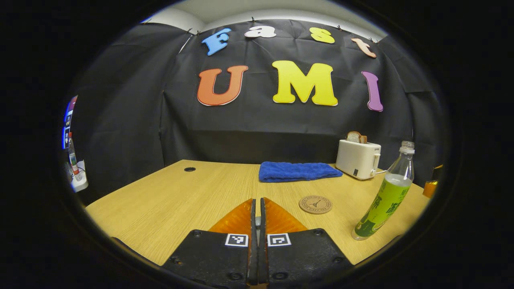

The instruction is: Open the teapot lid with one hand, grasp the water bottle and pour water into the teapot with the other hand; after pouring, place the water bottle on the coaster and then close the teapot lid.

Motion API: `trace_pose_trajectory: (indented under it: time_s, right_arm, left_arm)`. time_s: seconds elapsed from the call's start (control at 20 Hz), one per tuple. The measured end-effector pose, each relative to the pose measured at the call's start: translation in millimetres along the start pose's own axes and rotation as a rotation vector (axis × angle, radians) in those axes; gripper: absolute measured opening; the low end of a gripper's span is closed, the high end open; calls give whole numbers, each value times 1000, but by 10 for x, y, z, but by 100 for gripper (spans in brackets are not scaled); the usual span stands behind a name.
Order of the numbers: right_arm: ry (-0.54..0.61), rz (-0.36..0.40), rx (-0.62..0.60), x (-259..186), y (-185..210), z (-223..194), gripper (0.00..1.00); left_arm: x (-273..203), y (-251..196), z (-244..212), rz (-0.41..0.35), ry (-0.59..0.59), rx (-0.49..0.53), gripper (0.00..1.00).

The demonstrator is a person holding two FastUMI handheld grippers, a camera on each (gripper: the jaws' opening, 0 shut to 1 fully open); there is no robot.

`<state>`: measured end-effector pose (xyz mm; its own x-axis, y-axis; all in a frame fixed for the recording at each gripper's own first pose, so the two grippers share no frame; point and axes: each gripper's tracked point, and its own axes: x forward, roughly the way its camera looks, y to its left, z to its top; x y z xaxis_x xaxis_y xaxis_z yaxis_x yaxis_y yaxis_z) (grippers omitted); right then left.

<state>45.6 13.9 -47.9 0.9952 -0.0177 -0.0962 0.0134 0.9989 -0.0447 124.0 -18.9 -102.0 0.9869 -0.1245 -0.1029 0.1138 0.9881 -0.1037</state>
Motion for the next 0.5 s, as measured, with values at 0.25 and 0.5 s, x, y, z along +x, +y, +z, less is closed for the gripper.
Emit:
trace_pose_trajectory:
  time_s: [0.25, 0.5]
  right_arm:
    - [4, 33, 14, -4, 124, -23, 95]
    - [2, 104, 51, -21, 369, -43, 93]
  left_arm:
    - [-254, -15, 237, 2, -20, 32, 3]
    - [-491, 24, 266, 4, 5, 4, 3]
